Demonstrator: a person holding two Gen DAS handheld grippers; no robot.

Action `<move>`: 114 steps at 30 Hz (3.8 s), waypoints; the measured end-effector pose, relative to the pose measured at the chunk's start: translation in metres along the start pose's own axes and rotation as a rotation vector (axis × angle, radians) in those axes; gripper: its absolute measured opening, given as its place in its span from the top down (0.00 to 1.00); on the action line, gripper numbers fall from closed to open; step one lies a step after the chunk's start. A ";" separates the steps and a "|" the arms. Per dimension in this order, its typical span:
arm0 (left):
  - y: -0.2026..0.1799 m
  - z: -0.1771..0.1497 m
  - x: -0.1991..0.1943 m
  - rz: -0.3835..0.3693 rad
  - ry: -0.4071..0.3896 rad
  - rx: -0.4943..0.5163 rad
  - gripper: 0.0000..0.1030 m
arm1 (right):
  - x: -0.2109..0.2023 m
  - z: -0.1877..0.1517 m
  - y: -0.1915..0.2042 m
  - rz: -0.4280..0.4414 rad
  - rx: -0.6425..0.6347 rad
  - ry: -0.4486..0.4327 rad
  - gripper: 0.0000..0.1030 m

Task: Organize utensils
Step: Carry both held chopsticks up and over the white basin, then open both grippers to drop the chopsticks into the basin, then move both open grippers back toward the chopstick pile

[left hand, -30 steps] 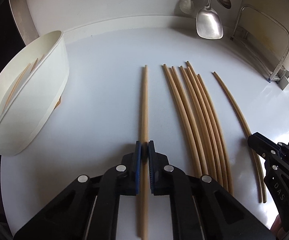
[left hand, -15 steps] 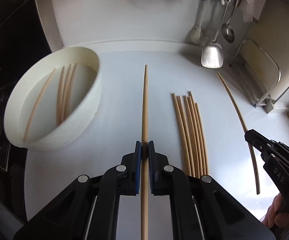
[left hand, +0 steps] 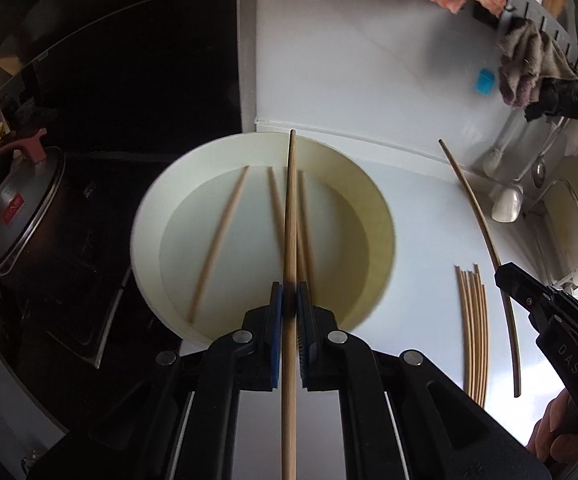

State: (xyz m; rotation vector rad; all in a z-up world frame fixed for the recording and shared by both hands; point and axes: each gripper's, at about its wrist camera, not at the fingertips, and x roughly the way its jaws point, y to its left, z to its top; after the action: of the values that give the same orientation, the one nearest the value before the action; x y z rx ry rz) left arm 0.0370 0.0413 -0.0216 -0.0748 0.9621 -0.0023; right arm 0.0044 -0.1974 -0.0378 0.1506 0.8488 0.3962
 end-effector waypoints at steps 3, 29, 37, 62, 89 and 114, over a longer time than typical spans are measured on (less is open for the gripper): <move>0.029 0.016 0.014 -0.001 0.007 -0.003 0.93 | 0.032 0.012 0.029 0.020 0.009 0.028 0.94; 0.072 0.056 0.148 -0.104 0.207 0.101 0.93 | 0.182 0.033 0.072 -0.103 0.102 0.259 0.94; 0.076 0.056 0.156 -0.098 0.231 0.089 0.92 | 0.190 0.030 0.075 -0.115 0.095 0.282 0.94; 0.083 0.054 0.089 -0.036 0.095 0.056 0.32 | 0.130 0.025 0.070 -0.104 0.116 0.167 0.57; -0.066 0.006 0.003 -0.108 -0.008 0.133 0.21 | -0.059 -0.040 -0.051 -0.251 0.073 -0.004 0.47; -0.111 -0.037 0.026 -0.159 0.016 0.237 0.20 | -0.065 -0.093 -0.128 -0.322 0.286 0.012 0.44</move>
State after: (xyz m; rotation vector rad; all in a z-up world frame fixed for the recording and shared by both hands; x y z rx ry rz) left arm 0.0247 -0.0725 -0.0565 0.0674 0.9638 -0.2629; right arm -0.0689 -0.3431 -0.0894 0.2716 0.9217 -0.0274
